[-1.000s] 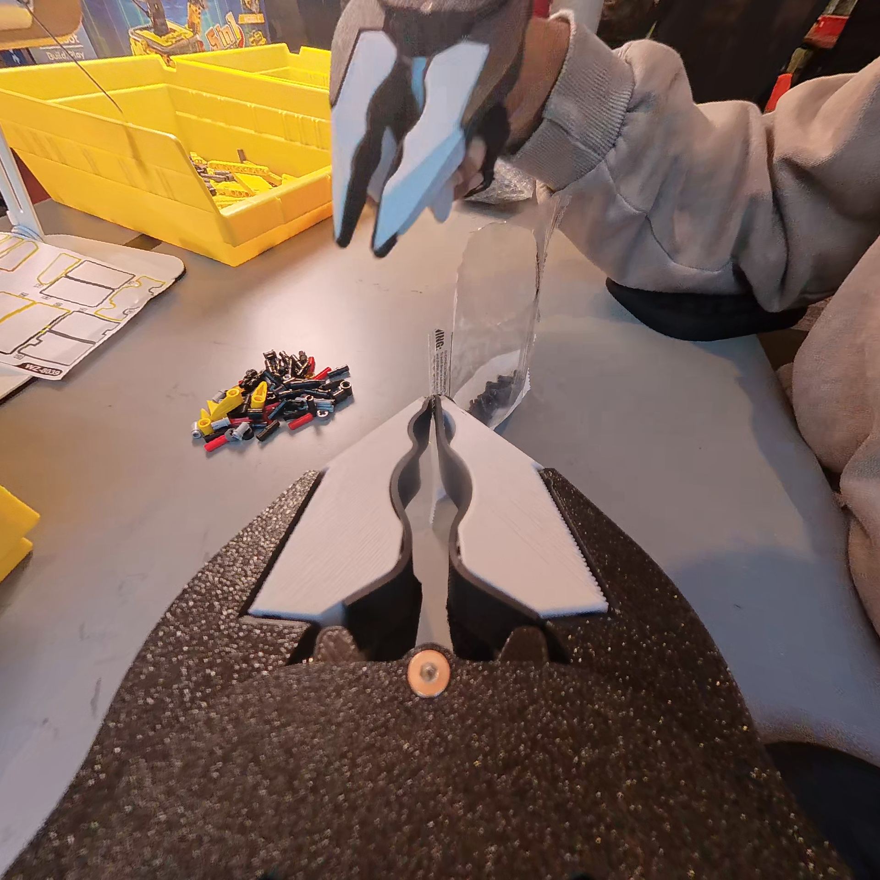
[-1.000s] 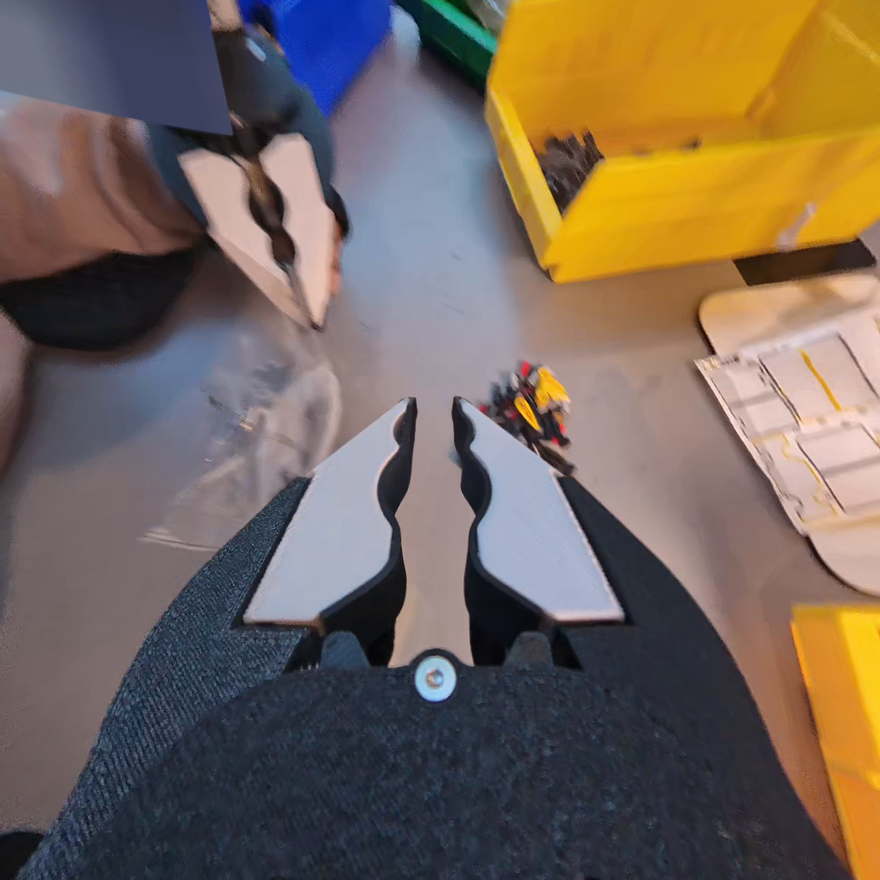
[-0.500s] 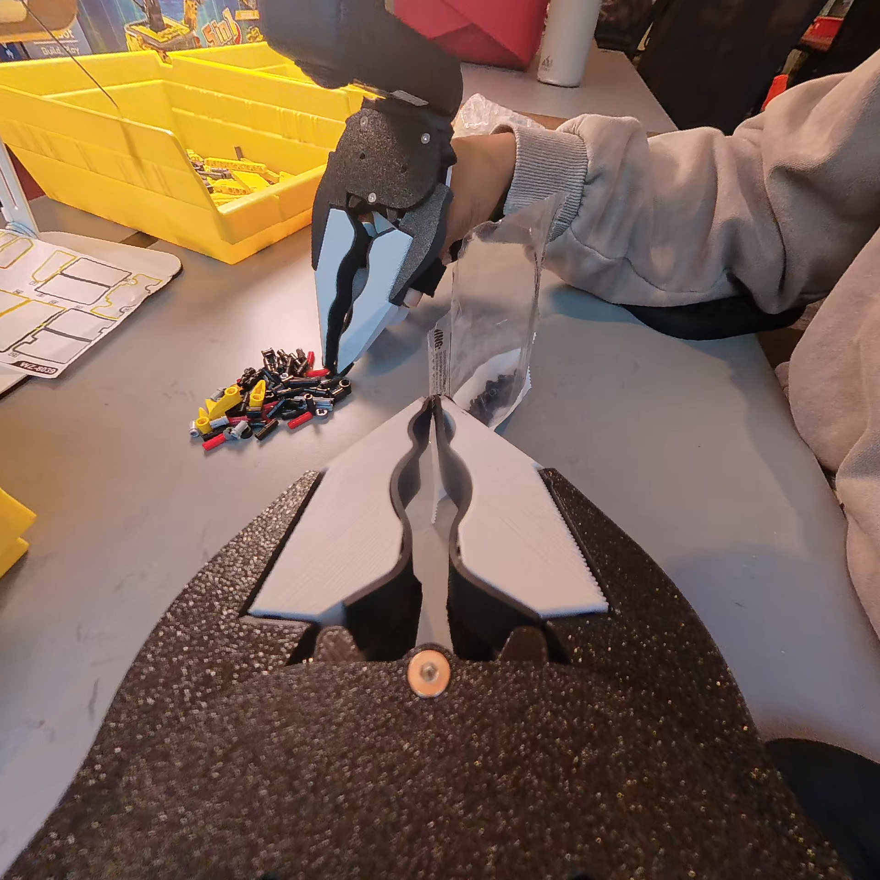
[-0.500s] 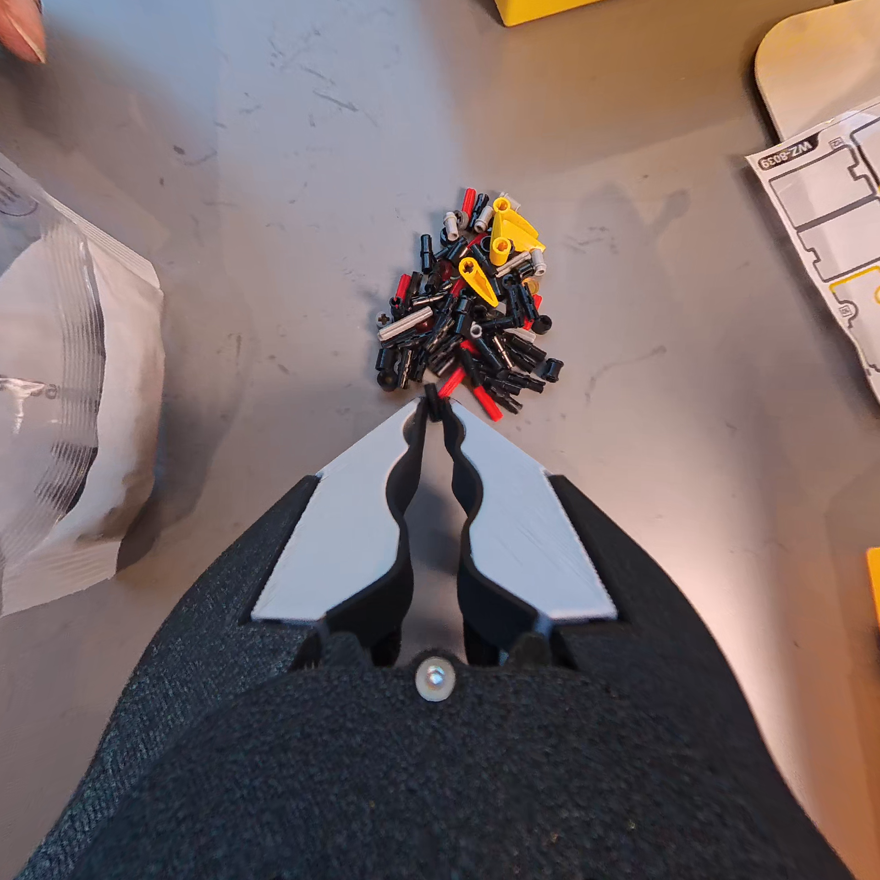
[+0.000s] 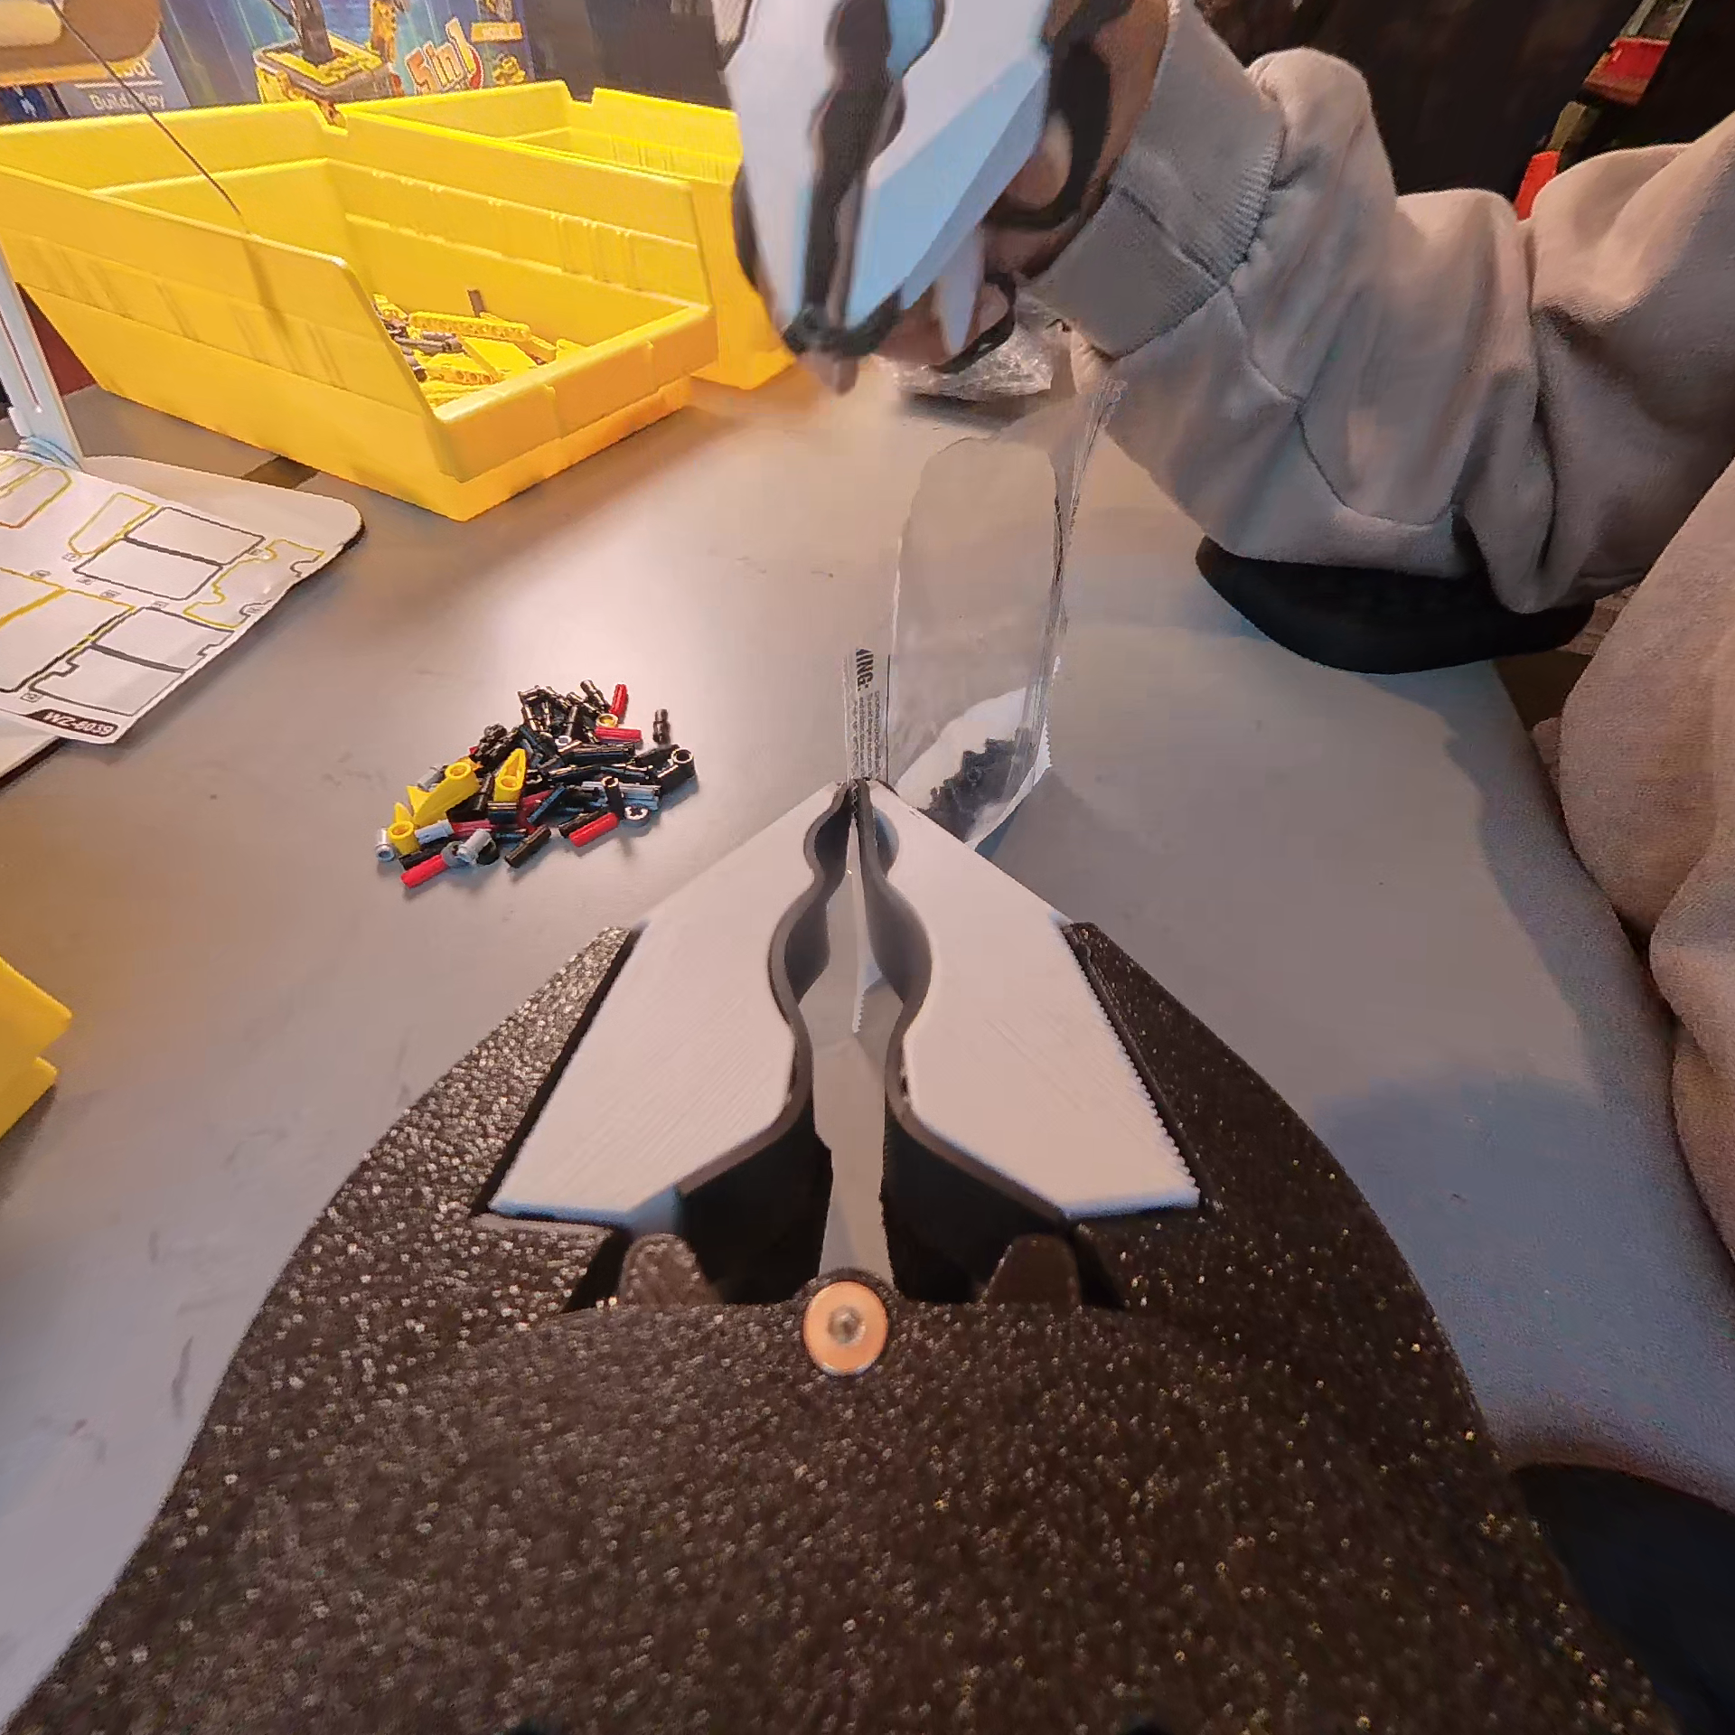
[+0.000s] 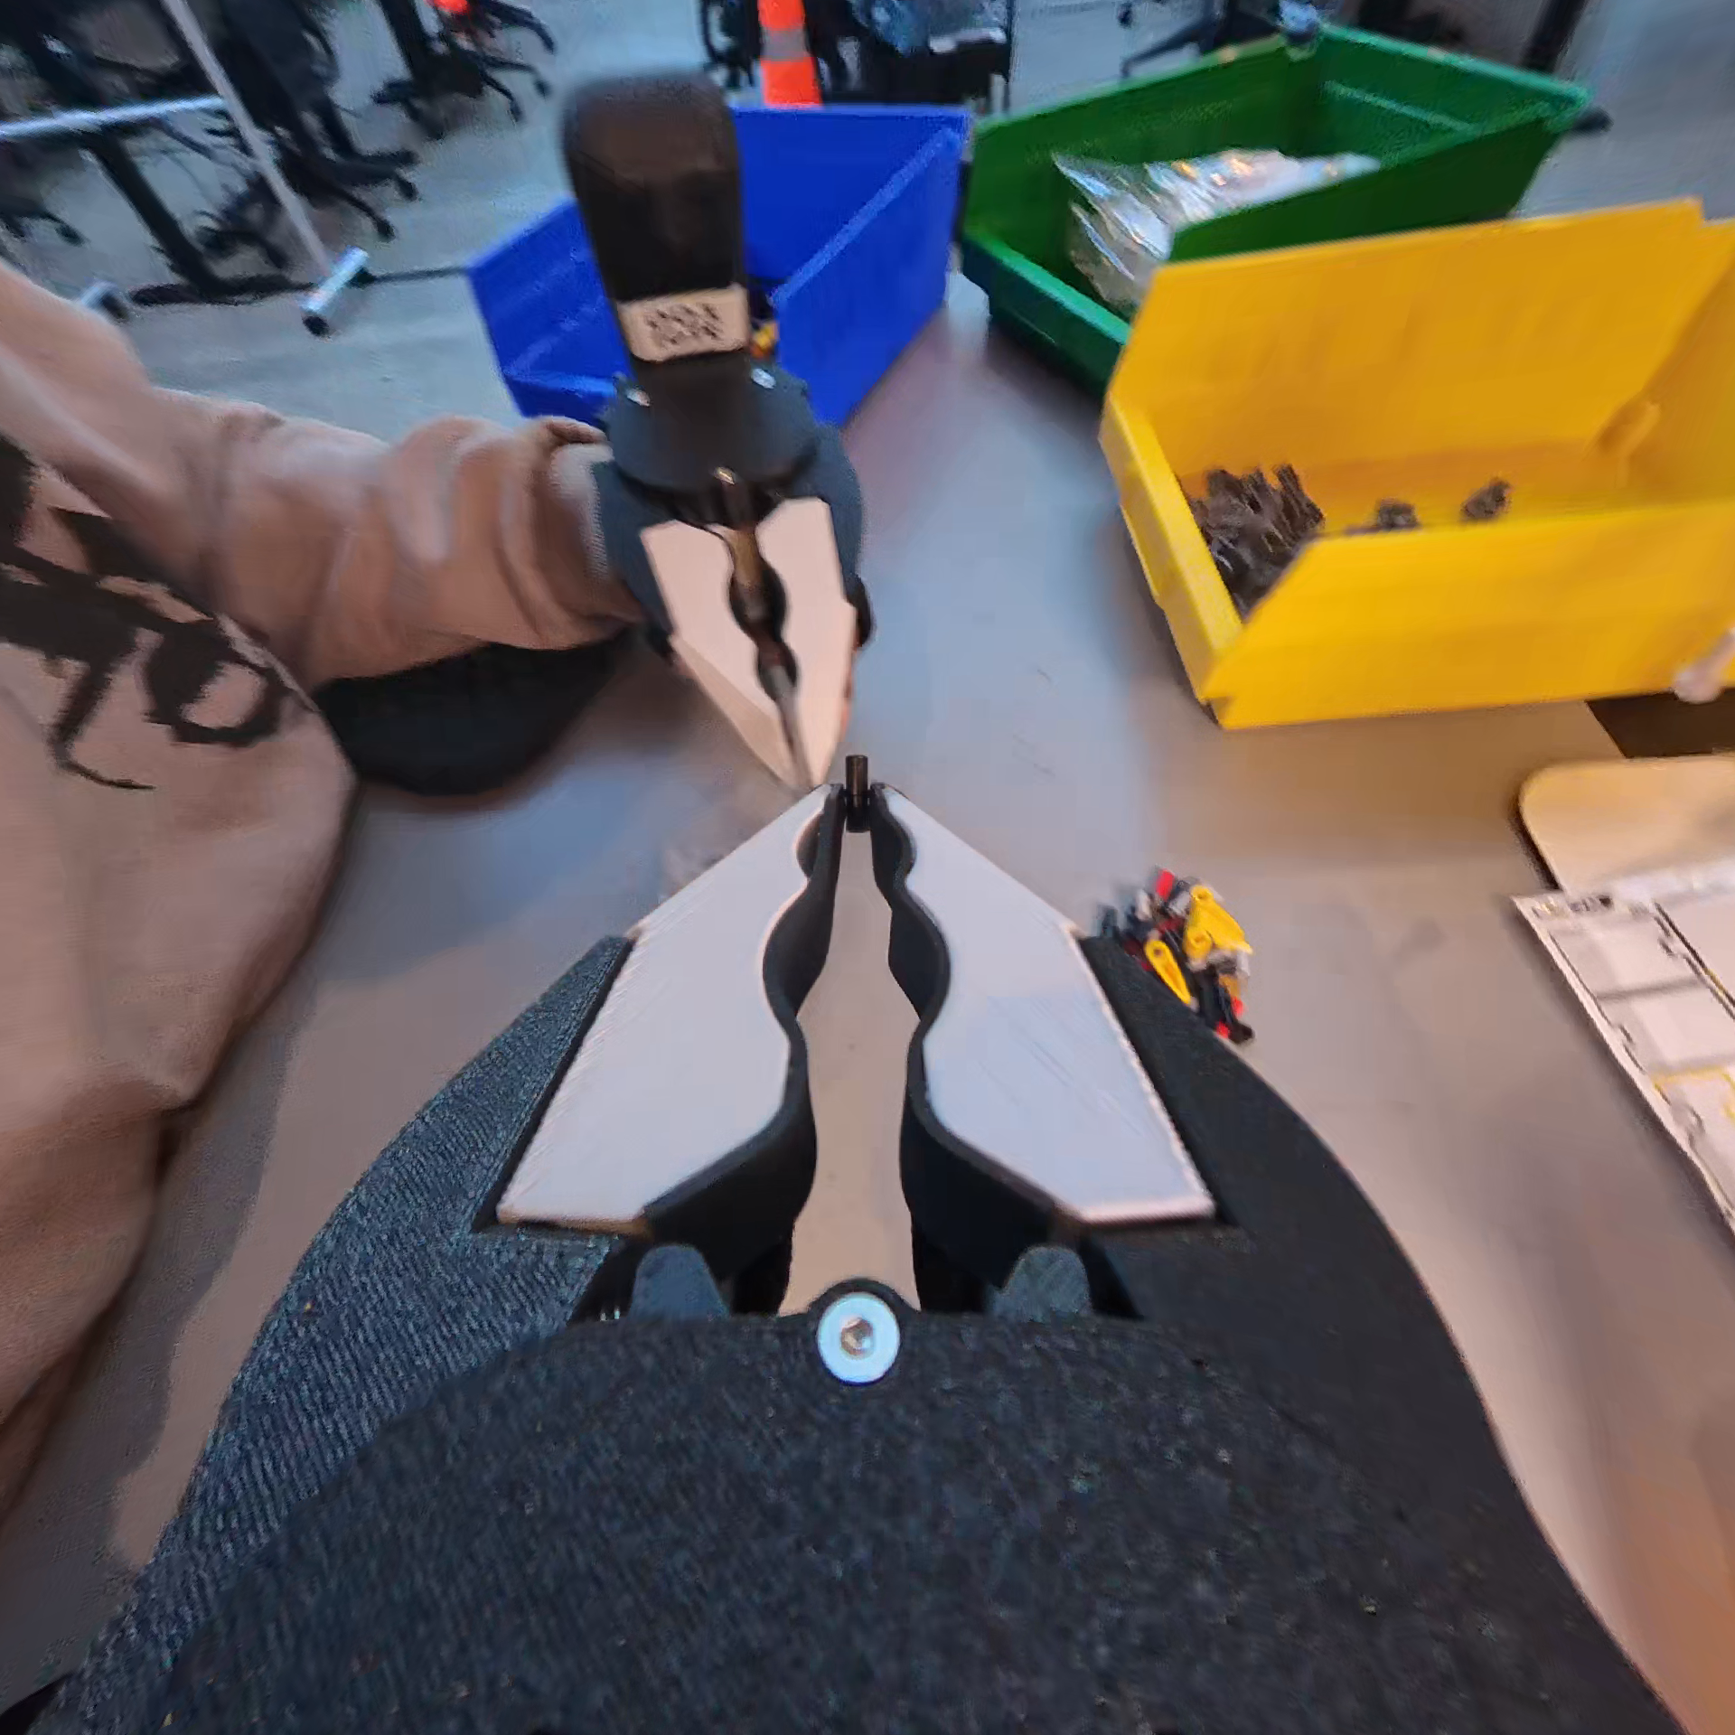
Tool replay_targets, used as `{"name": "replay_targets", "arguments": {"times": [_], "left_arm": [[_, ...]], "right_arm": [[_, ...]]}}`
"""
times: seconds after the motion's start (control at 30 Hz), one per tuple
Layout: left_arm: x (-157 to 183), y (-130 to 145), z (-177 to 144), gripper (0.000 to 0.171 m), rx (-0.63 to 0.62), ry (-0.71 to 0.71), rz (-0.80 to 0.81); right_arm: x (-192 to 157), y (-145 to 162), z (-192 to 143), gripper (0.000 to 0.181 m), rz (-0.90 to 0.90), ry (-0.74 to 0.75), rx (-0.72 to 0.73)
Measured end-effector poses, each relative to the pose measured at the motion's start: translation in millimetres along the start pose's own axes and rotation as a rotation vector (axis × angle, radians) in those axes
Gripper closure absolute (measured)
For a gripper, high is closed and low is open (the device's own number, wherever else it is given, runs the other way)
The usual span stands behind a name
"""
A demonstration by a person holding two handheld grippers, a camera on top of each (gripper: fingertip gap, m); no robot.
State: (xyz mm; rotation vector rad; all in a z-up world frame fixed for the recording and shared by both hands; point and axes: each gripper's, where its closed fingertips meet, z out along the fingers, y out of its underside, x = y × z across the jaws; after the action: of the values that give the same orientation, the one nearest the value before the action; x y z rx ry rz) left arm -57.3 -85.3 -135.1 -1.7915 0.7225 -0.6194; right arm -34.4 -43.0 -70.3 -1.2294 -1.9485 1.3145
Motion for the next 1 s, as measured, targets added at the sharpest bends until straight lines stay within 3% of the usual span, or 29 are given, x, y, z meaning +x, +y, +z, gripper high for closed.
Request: {"name": "replay_targets", "arguments": {"times": [0.17,0.3,0.4,0.5,0.57,0.77,1.0], "left_arm": [[0.6,0.0,0.0,0.171,-0.003,-0.001,0.004],[1.3,-1.2,-0.9,0.171,-0.001,-0.002,0.008],[1.1,-0.8,-0.6,0.171,-0.001,-0.001,0.006],[1.4,0.1,0.2,0.171,-0.003,0.003,0.004],[1.1,0.2,-0.1,0.171,-0.004,0.001,0.005],[0.6,0.3,-0.2,0.171,-0.001,0.004,0.002],[0.9,0.4,-0.5,0.171,-0.004,0.0,0.006]], "right_arm": [[-25.4,-3.8,9.2,0.168,-0.061,-0.067,-0.032],[7.0,1.2,-1.0,0.167,0.024,0.024,0.004],[48.6,59.3,-10.3,0.165,0.002,0.181,-0.22],[61.8,121.1,-10.2,0.162,0.008,0.168,-0.404],[60.4,140.1,-4.2,0.16,0.027,0.128,-0.44],[54.5,149.4,1.9,0.178,-0.009,0.089,-0.471],[52.0,135.4,1.9,0.179,-0.023,0.09,-0.426]]}}
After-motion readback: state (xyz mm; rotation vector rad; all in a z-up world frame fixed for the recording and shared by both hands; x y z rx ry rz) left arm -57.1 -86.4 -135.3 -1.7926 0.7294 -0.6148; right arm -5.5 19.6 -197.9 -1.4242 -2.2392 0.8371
